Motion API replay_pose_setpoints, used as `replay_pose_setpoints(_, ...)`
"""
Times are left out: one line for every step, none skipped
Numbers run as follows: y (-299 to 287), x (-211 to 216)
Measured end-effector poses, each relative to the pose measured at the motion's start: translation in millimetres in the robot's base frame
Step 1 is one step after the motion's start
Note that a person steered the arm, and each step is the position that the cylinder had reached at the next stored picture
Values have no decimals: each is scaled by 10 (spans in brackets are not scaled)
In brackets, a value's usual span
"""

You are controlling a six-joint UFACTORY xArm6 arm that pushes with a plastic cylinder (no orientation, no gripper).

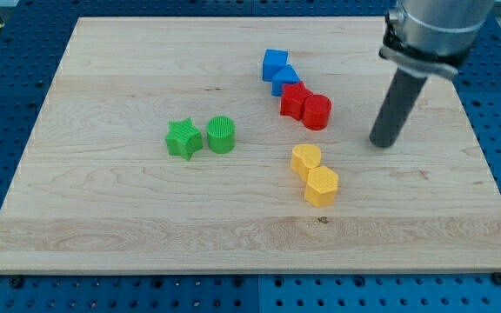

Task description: Push the triangle into the green circle

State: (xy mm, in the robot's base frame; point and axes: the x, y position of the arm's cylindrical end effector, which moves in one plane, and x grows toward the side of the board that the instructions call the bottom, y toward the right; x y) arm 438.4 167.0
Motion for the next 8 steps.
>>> replay_pose_setpoints(-256,-511)
replay_pose_setpoints(-585,-825)
replay_pose_setpoints(-600,-832)
replay_pose_setpoints(-738,-831)
replay_pose_setpoints(-857,-831)
replay_pose_setpoints(-1002,-846)
replay_pose_setpoints(-1153,-895)
replay_pose_setpoints(-1206,-905)
